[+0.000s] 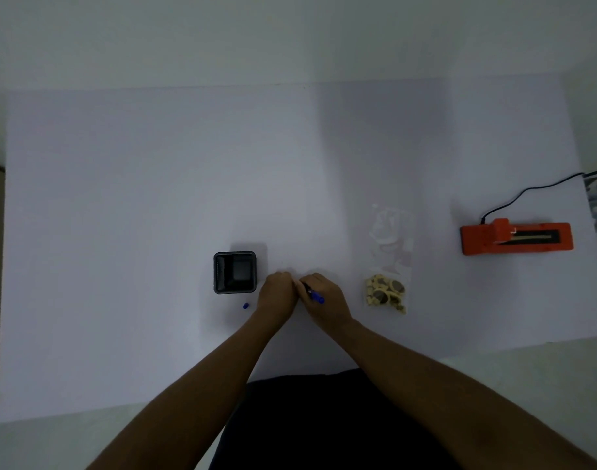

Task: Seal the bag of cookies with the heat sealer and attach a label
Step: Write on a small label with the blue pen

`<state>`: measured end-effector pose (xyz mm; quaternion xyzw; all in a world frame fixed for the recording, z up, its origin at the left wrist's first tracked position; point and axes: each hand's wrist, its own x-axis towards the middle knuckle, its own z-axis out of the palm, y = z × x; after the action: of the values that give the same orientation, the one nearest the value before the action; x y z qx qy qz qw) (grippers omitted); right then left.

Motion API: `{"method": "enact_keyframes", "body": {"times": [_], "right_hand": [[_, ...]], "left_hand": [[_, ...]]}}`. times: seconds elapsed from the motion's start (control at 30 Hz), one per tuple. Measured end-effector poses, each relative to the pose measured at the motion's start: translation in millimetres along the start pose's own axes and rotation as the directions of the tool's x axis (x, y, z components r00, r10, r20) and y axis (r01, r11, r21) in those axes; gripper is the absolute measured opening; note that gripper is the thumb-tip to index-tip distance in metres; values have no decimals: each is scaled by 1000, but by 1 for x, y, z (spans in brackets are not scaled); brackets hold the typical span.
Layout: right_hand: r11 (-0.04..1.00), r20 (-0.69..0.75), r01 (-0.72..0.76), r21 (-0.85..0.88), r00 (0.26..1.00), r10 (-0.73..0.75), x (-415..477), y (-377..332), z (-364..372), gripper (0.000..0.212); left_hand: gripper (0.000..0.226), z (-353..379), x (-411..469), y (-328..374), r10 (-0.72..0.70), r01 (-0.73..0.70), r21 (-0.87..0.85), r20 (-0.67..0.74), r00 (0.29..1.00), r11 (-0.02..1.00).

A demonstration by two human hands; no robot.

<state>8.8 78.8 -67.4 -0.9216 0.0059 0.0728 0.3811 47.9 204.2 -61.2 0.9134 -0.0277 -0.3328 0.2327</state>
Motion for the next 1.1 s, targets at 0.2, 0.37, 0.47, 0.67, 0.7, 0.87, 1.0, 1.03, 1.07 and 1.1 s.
{"method": "enact_keyframes", "body": {"times": [0.2, 0.37, 0.47, 0.67, 0.7, 0.87, 1.0, 1.03, 1.07, 1.1], "right_hand": [[1000, -3, 13, 19, 1000, -13, 1, -1, -1, 40], [1000, 1, 0, 11, 1000, 0, -2, 4, 1, 41], [1000, -8, -5, 23, 1000, 5, -4, 6, -1, 36], [999, 8, -38, 24, 999, 38, -4, 6, -3, 26], [998, 10, -50, 34, 999, 50, -4, 5, -3, 26], [993, -3, -99, 70, 995, 100, -5, 6, -4, 22], [984, -32, -146, 98, 988, 150, -7, 8, -5, 20], [985, -25, -141, 98, 989, 145, -8, 8, -5, 20], [986, -15, -134, 96, 991, 136, -9, 8, -5, 20], [988, -3, -122, 90, 992, 123, -9, 8, -5, 20]], "left_hand": [[8, 1, 1, 0, -8, 8, -3, 4, 1000, 1000], [9, 0, 1, 2, -39, 39, -27, 21, 999, 999], [9, 0, 1, 2, -57, 57, -37, 20, 998, 998], [13, 0, 1, 3, -71, 72, -67, 13, 997, 995], [14, 0, 1, 3, -72, 73, -69, 12, 997, 995], [25, 1, 0, 3, -68, 67, -79, 1, 998, 995], [22, 0, 0, 3, -72, 71, -77, -2, 997, 994], [23, -1, 0, 3, -71, 71, -75, -4, 997, 995], [23, -1, 0, 4, -71, 71, -73, -5, 997, 995], [23, -1, 0, 4, -72, 72, -73, -2, 997, 995]]}}
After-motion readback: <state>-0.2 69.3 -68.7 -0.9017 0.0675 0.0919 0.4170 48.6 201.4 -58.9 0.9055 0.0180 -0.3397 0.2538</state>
